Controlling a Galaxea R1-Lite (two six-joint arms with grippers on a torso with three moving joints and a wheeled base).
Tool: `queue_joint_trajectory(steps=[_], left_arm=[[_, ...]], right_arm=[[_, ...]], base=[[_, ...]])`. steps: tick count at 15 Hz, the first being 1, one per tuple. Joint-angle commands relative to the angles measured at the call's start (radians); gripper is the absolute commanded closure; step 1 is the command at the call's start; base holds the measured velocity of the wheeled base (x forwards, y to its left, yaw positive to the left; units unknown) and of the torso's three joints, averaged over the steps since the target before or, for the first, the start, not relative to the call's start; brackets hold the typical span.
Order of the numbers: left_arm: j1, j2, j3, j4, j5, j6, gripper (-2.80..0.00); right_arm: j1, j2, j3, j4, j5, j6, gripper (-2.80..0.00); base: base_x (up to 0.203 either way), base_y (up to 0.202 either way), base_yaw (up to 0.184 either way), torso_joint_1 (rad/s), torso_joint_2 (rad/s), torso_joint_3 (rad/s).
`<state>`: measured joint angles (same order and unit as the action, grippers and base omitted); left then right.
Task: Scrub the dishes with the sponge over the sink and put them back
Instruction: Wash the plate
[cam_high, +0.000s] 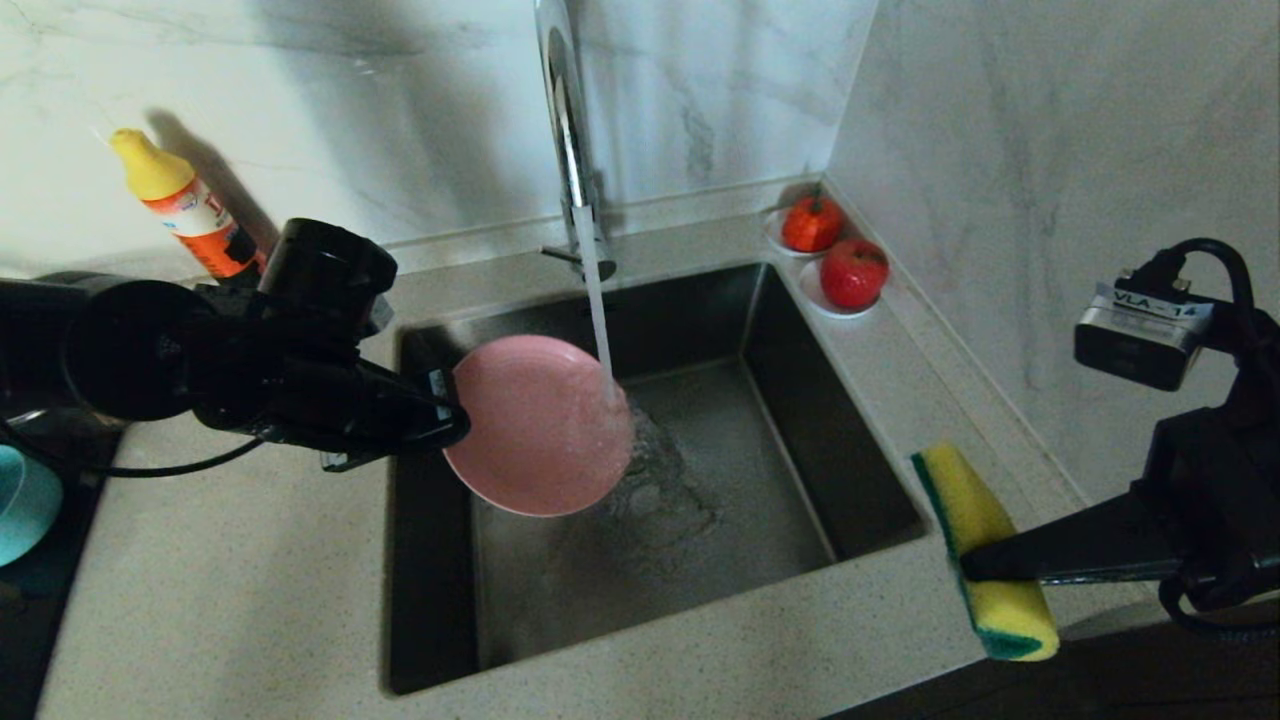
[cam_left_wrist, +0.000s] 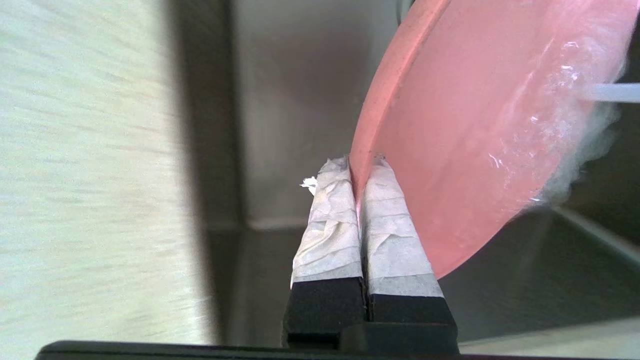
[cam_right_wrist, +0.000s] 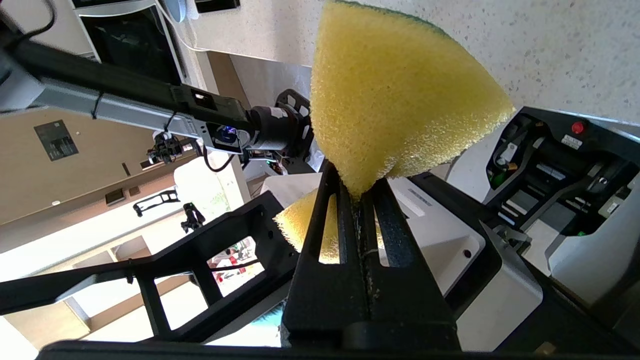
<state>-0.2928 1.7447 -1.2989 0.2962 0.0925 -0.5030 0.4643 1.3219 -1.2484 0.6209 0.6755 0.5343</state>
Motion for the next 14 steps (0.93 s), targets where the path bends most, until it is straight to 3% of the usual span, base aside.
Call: queue_joint_trajectory(steps=[1,4,8,10,14], left_arm=[[0.0,-0.102,0.013,-0.003,0.059,0.036,0.0],[-0.004,-0.163,0.053,-0.105,0.184,0.159,0.0],[-0.009,-0.207,0.198,-0.448,0.354,0.373,0.0],[-0.009,-0.237,0.248,-0.572,0.388,0.467,0.0],[-0.01,-0.283,0.319,-0.847,0.391,0.654,0.0]], right_arm=[[0.001,-0.001,0.014,0.003,0.004,0.003,0.0],[0.001,-0.003,0.032,0.003,0.004,0.003,0.0],[0.002,-0.007,0.049,0.003,0.005,0.003,0.0],[0.002,-0.008,0.049,0.003,0.004,0.003,0.0],[0.002,0.008,0.049,0.003,0.004,0.003,0.0]], base=[[0.0,0.0,0.0,0.0,0.0,0.0],[0.0,0.0,0.0,0.0,0.0,0.0],[0.0,0.0,0.0,0.0,0.0,0.0],[0.0,0.0,0.0,0.0,0.0,0.0],[0.0,0.0,0.0,0.0,0.0,0.0]])
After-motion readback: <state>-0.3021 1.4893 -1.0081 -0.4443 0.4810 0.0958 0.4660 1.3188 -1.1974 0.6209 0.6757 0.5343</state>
